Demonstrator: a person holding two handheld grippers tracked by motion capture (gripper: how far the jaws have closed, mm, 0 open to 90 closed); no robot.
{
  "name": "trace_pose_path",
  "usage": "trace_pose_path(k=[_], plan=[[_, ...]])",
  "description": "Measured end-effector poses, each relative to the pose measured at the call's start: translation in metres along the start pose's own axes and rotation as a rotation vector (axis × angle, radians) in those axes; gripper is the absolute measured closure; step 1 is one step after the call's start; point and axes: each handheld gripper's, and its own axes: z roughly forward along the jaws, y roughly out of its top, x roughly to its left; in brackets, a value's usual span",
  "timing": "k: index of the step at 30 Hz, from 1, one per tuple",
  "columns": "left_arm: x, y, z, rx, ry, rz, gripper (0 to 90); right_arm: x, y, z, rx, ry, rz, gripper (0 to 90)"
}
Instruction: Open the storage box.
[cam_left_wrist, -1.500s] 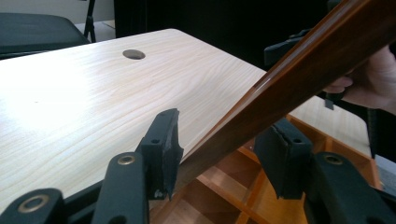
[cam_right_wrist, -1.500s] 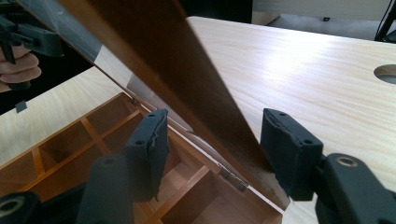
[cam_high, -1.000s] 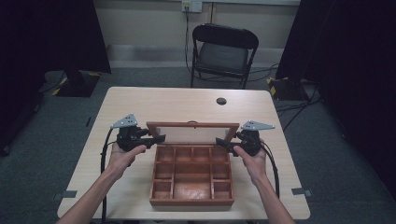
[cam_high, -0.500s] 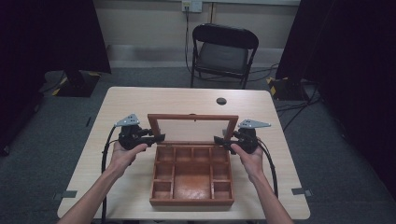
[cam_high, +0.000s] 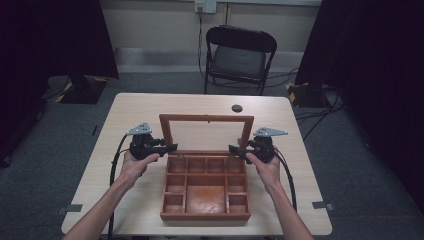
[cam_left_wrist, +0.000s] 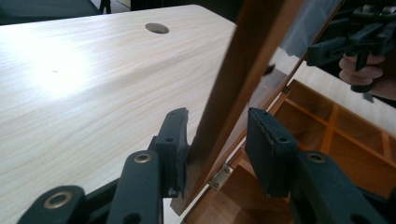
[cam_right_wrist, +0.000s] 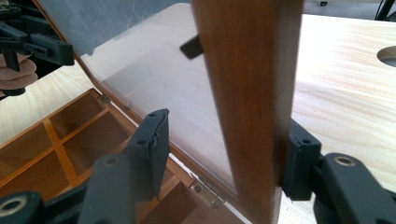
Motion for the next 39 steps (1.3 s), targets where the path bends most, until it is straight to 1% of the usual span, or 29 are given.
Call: trace_pose_path(k=[8, 13, 15, 16, 17, 18, 21, 22, 23, 26, 27, 29, 30, 32, 35, 36, 37, 38, 39], plan=[[0.005, -0.001, 0.005, -0.001, 0.010, -0.022, 61.0, -0.004, -0.002, 0.005, 0.008, -0.006, 0.013, 44.4], [0.007, -0.001, 0.008, -0.011, 0.013, -0.038, 61.9, -0.007, -0.002, 0.007, 0.004, -0.009, 0.022, 45.8], [0.009, 0.000, 0.008, -0.004, 0.012, -0.039, 62.0, -0.007, -0.002, 0.008, 0.004, -0.010, 0.023, 45.9], [0.009, 0.000, 0.009, 0.001, 0.011, -0.047, 62.2, -0.008, -0.002, 0.008, 0.006, -0.011, 0.026, 46.1], [0.010, 0.001, 0.010, -0.003, 0.006, -0.066, 62.2, -0.009, -0.002, 0.008, 0.006, -0.011, 0.029, 46.1], [0.010, 0.002, 0.010, 0.002, 0.003, -0.068, 62.2, -0.009, -0.002, 0.008, 0.009, -0.013, 0.032, 46.2], [0.011, 0.003, 0.012, 0.012, 0.006, -0.051, 63.2, -0.012, -0.002, 0.007, 0.016, -0.013, 0.038, 46.7], [0.011, 0.003, 0.014, 0.010, 0.004, -0.059, 63.2, -0.012, -0.002, 0.007, 0.016, -0.013, 0.038, 46.7], [0.013, 0.004, 0.015, 0.010, 0.005, -0.059, 63.2, -0.012, -0.002, 0.008, 0.015, -0.016, 0.038, 46.7], [0.015, 0.004, 0.018, 0.007, 0.005, -0.078, 63.2, -0.014, -0.003, 0.010, 0.010, -0.024, 0.050, 46.3], [0.016, 0.004, 0.019, 0.003, 0.006, -0.086, 63.2, -0.015, -0.003, 0.012, 0.004, -0.024, 0.062, 46.0], [0.018, 0.003, 0.020, 0.006, 0.008, -0.089, 63.2, -0.016, -0.004, 0.012, 0.001, -0.025, 0.064, 45.9], [0.019, 0.003, 0.022, 0.001, 0.004, -0.100, 63.2, -0.018, -0.004, 0.014, -0.003, -0.025, 0.072, 45.6], [0.021, 0.003, 0.022, 0.008, -0.001, -0.101, 63.1, -0.019, -0.004, 0.016, 0.001, -0.023, 0.081, 44.7], [0.022, 0.006, 0.024, 0.014, -0.004, -0.094, 63.1, -0.020, 0.000, 0.018, 0.001, -0.024, 0.075, 44.4], [0.021, 0.008, 0.026, 0.016, 0.002, -0.081, 62.9, -0.018, 0.005, 0.020, -0.010, -0.015, 0.069, 42.0], [0.021, 0.008, 0.026, 0.016, 0.002, -0.081, 62.7, -0.018, 0.005, 0.020, -0.010, -0.015, 0.069, 42.0], [0.021, 0.008, 0.027, 0.015, 0.000, -0.085, 62.7, -0.017, 0.007, 0.021, -0.017, -0.026, 0.069, 40.8], [0.022, 0.008, 0.026, 0.018, -0.002, -0.087, 62.6, -0.018, 0.008, 0.022, -0.029, -0.027, 0.078, 40.7]])
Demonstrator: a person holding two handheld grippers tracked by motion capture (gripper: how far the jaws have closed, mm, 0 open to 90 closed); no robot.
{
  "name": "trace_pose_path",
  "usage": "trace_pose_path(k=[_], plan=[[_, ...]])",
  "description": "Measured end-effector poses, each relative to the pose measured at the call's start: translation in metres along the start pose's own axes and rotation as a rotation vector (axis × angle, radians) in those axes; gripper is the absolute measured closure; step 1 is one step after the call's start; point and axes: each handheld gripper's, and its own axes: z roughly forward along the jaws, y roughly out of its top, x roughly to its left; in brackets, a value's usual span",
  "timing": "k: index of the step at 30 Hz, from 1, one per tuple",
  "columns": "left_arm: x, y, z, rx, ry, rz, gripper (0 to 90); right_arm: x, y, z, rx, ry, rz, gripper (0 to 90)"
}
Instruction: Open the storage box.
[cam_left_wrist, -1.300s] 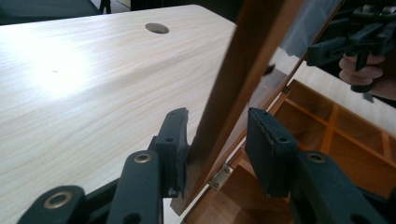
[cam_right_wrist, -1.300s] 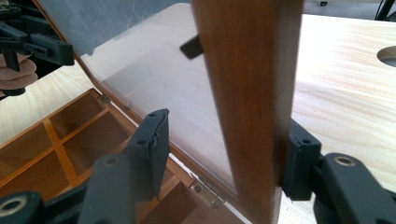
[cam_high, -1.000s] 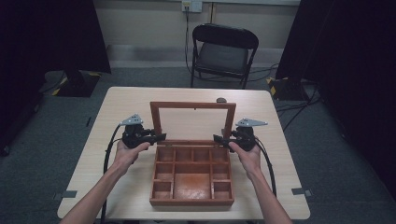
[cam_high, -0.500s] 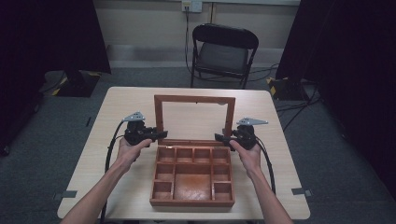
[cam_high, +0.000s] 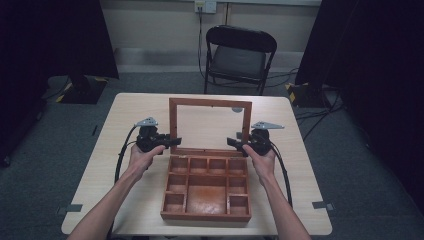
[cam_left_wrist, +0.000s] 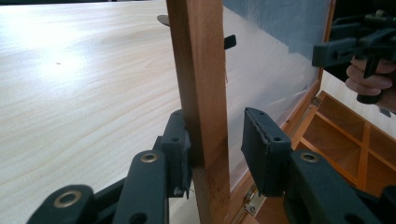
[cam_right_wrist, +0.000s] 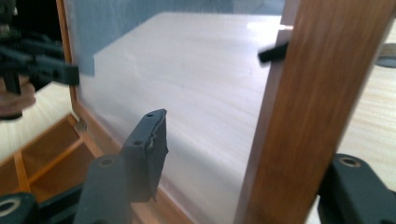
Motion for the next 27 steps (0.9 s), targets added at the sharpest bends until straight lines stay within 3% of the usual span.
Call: trace_pose_path(k=[3, 5, 12, 16, 27], plan=[[0.002, -0.001, 0.002, -0.003, 0.006, -0.001, 61.5, -0.002, -0.001, 0.001, 0.001, 0.003, 0.011, 40.4], [0.002, -0.002, 0.003, -0.008, 0.008, -0.009, 60.2, -0.002, 0.000, 0.003, 0.016, -0.020, -0.009, 39.2], [0.003, -0.003, 0.004, -0.007, 0.017, -0.003, 58.8, -0.002, -0.004, 0.004, 0.026, -0.032, -0.015, 35.9], [0.003, -0.004, 0.005, 0.001, 0.020, -0.001, 56.6, -0.005, -0.008, 0.004, 0.041, -0.029, 0.000, 33.8], [0.007, -0.007, 0.011, 0.008, 0.003, -0.040, 47.0, -0.008, -0.011, 0.011, 0.059, -0.038, 0.013, 28.7]])
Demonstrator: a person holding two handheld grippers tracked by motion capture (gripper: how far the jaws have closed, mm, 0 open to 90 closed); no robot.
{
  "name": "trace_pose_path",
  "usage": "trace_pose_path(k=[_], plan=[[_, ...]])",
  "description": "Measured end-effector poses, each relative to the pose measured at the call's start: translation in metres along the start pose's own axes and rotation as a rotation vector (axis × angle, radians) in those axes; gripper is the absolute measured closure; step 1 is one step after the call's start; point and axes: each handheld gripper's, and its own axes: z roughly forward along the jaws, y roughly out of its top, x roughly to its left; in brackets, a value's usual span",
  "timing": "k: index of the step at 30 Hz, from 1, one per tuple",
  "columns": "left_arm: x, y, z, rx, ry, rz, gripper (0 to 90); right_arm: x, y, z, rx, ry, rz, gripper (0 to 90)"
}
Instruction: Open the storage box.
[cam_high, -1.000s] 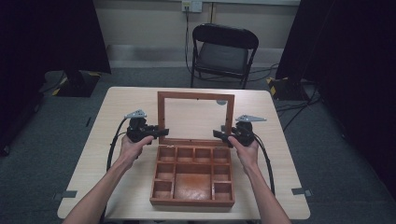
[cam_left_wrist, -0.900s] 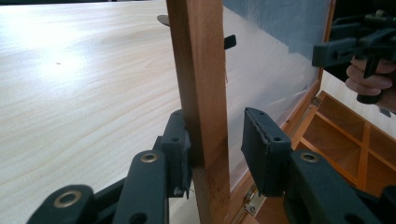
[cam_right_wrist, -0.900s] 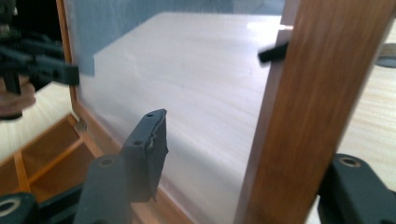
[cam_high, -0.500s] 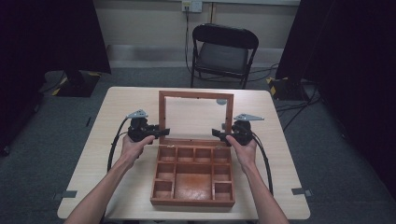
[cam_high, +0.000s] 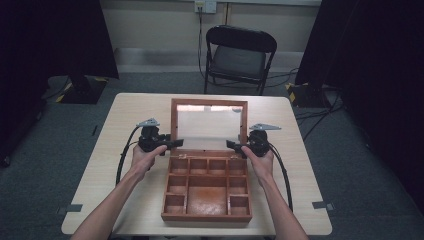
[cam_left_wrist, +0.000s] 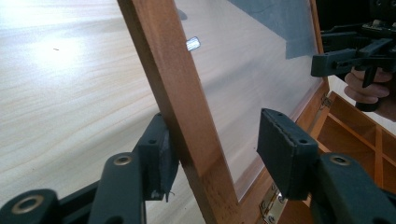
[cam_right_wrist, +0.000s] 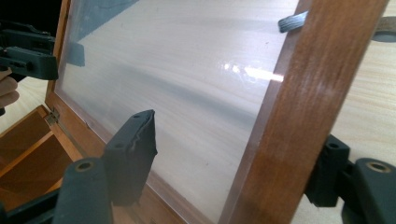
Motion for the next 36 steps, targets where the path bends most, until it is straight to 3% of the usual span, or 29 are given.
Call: trace_pose_path(k=[6, 17, 21, 23, 32, 36], plan=[[0.001, -0.002, 0.002, 0.031, 0.002, 0.008, 43.9, 0.000, -0.002, 0.004, 0.018, -0.001, 0.003, 24.0], [0.009, -0.010, 0.010, 0.072, 0.005, -0.036, 38.6, -0.007, -0.008, 0.013, 0.054, -0.017, 0.037, 16.1], [0.013, -0.011, 0.008, 0.082, 0.037, -0.028, 37.0, -0.009, -0.010, 0.015, 0.067, -0.023, 0.051, 13.7], [0.016, -0.015, 0.007, 0.082, 0.029, -0.057, 36.7, -0.011, -0.012, 0.016, 0.076, -0.026, 0.064, 12.8], [0.018, -0.016, 0.008, 0.084, 0.021, -0.066, 36.3, -0.012, -0.012, 0.016, 0.086, -0.023, 0.070, 12.6], [0.021, -0.019, 0.009, 0.092, 0.007, -0.103, 34.4, -0.015, -0.013, 0.015, 0.104, -0.032, 0.080, 12.4]])
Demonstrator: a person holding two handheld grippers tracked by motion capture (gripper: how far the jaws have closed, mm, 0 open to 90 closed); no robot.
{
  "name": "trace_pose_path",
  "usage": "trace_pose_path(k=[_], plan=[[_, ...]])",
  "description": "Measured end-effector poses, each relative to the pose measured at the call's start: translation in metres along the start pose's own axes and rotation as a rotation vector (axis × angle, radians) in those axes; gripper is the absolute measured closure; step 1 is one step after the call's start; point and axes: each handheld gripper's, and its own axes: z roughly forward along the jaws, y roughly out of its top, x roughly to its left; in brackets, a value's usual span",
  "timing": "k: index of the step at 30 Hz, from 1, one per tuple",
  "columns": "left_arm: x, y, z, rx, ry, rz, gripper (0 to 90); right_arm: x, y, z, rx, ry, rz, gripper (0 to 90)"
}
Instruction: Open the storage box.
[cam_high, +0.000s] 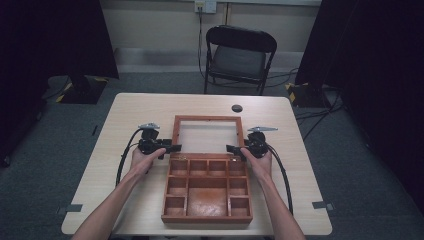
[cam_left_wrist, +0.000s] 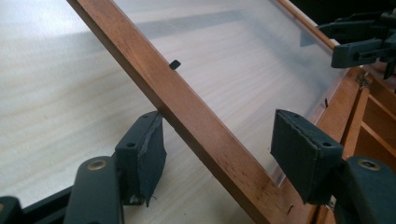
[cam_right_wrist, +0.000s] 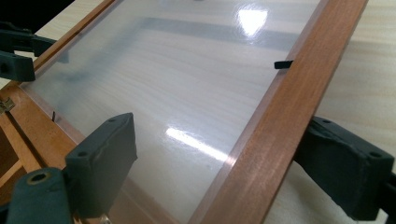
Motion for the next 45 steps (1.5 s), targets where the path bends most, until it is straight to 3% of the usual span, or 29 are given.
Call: trace_pose_path(k=[9, 12, 13, 15, 18, 25, 28, 30, 37, 42, 45], plan=[[0.002, -0.002, 0.002, 0.002, -0.017, -0.033, 32.4, -0.001, -0.001, -0.001, 0.009, -0.008, 0.003, 11.9], [0.000, -0.002, 0.002, 0.004, 0.022, 0.004, 33.1, -0.004, -0.002, 0.000, 0.019, 0.011, 0.032, 12.0], [0.001, -0.002, 0.002, -0.002, 0.012, -0.008, 31.5, -0.009, -0.005, 0.001, 0.030, 0.033, 0.058, 12.2], [0.002, -0.002, 0.001, 0.003, 0.010, -0.008, 31.2, -0.009, -0.006, 0.001, 0.023, 0.034, 0.059, 12.1], [0.002, -0.003, 0.001, 0.003, 0.021, -0.005, 30.6, -0.008, -0.004, -0.001, 0.015, -0.002, 0.023, 13.5], [-0.003, 0.000, -0.006, -0.014, 0.031, 0.020, 30.0, -0.008, -0.005, -0.007, 0.007, -0.023, 0.005, 15.4], [-0.008, 0.000, -0.012, -0.016, 0.064, 0.027, 27.7, -0.007, -0.006, -0.011, 0.001, -0.031, -0.006, 15.5], [-0.009, -0.001, -0.017, -0.002, 0.067, 0.042, 27.3, -0.006, -0.008, -0.016, -0.001, -0.036, -0.007, 15.4], [-0.013, -0.003, -0.034, -0.028, 0.083, 0.042, 26.8, -0.004, -0.008, -0.036, -0.027, -0.031, -0.007, 13.9], [-0.019, -0.005, -0.046, -0.019, 0.100, 0.074, 26.1, -0.001, -0.010, -0.049, -0.012, -0.045, -0.008, 13.9], [-0.021, -0.009, -0.052, -0.002, 0.122, 0.095, 25.9, 0.001, -0.013, -0.059, -0.009, -0.029, -0.001, 14.0]])
